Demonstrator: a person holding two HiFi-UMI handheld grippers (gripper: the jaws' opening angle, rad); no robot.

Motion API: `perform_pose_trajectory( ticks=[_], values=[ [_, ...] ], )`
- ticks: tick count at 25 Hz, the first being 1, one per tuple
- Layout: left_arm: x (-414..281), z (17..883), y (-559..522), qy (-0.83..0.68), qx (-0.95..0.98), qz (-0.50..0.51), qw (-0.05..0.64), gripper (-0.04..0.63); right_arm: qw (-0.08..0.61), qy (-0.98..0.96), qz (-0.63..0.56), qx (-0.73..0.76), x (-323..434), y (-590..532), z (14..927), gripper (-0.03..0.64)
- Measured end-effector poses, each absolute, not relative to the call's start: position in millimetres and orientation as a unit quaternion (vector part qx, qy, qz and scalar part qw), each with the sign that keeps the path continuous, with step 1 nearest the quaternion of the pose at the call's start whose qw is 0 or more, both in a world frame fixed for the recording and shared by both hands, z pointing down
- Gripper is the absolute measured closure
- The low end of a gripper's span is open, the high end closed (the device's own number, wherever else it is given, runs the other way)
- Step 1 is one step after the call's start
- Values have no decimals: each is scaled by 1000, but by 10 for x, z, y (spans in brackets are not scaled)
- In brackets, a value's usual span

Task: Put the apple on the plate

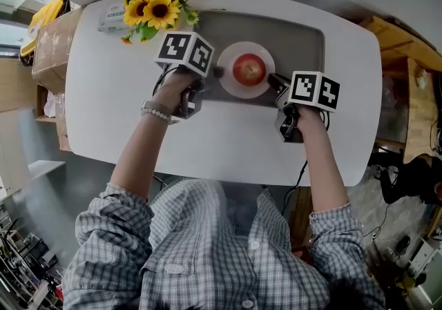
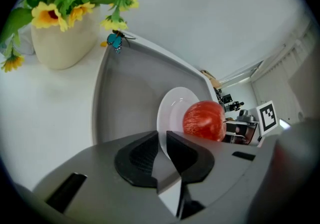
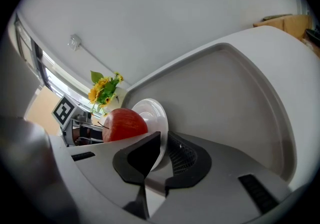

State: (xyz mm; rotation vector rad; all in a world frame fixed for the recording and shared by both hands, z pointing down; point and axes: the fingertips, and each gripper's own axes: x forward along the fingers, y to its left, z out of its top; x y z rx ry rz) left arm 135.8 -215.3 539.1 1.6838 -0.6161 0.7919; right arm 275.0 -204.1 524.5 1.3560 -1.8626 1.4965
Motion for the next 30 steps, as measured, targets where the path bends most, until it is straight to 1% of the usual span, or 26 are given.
perform_pose_trajectory(
  ticks=[7,14,18,21,25,30],
  values=[
    [1374,5357,-2151,-255,721,319,560,538,182,-661,519,511,2800,-2103,5224,569],
    [1252,5167,-2236,-285,736,292,541,529,160,-664,484,547,2973,-2121,5003,569],
    [1092,4881,-2287,-331,758,250,504,532,170,-668,414,595,3099,-2013,4769,569],
    [1005,4607,-2243,-346,782,213,472,559,157,-686,375,603,3079,-1922,4537,571],
    [873,4188,-2149,-363,820,181,404,578,138,-717,320,604,2965,-1808,4158,577],
    [730,3653,-1950,-384,853,144,322,584,109,-752,245,602,2785,-1655,3648,586]
  ],
)
